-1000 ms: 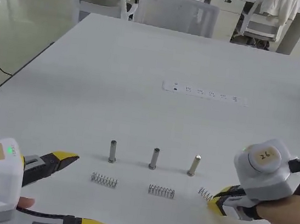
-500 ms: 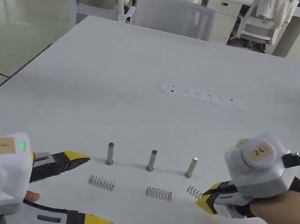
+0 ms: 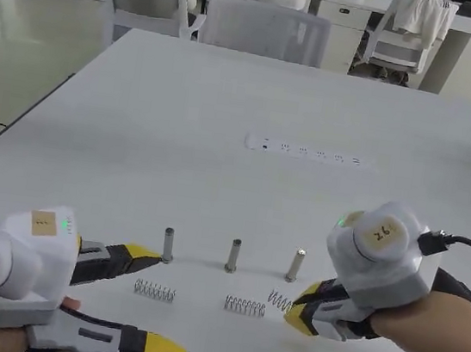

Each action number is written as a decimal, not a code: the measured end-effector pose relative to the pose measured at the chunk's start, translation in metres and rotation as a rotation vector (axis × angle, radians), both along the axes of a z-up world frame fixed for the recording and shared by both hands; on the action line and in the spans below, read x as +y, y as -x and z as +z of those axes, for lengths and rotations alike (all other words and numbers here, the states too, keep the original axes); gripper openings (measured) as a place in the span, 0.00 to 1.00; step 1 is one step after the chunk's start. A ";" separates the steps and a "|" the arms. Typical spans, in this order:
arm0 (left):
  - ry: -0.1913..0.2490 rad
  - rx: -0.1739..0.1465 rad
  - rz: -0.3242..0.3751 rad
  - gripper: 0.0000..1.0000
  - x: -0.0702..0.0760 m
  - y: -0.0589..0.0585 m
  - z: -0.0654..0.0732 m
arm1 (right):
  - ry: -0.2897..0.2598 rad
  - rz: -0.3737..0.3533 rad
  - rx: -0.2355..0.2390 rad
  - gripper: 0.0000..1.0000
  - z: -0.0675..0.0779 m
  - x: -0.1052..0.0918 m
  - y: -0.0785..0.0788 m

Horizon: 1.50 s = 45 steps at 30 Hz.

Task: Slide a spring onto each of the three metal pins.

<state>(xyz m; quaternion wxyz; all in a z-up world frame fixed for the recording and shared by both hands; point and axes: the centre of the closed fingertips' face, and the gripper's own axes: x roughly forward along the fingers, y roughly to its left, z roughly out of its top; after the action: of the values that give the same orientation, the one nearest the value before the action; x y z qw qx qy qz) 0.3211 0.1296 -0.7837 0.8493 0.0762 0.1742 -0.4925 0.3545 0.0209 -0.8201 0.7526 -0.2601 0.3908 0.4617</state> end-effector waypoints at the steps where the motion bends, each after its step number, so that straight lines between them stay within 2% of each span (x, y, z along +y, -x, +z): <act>1: -0.003 0.000 -0.004 0.65 -0.001 0.000 -0.001 | 0.000 0.006 -0.001 0.07 0.000 0.001 0.001; 10: -0.023 -0.005 -0.070 0.57 -0.016 -0.001 -0.006 | -0.002 0.077 -0.001 0.07 0.003 0.021 0.011; 27: -0.019 -0.027 -0.151 0.40 -0.037 0.000 -0.005 | -0.010 0.212 0.013 0.07 0.010 0.043 0.030; 37: -0.029 -0.042 -0.215 0.27 -0.048 0.010 -0.007 | -0.015 0.301 0.020 0.07 0.012 0.053 0.043; 45: -0.042 -0.032 -0.262 0.15 -0.053 0.018 -0.011 | -0.007 0.369 0.041 0.07 0.011 0.055 0.054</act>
<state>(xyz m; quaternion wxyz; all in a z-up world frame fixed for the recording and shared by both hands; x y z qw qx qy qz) 0.3026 0.0768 -0.7949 0.7785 0.1240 0.1594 -0.5943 0.3002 0.0759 -0.8092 0.6478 -0.3153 0.3500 0.5987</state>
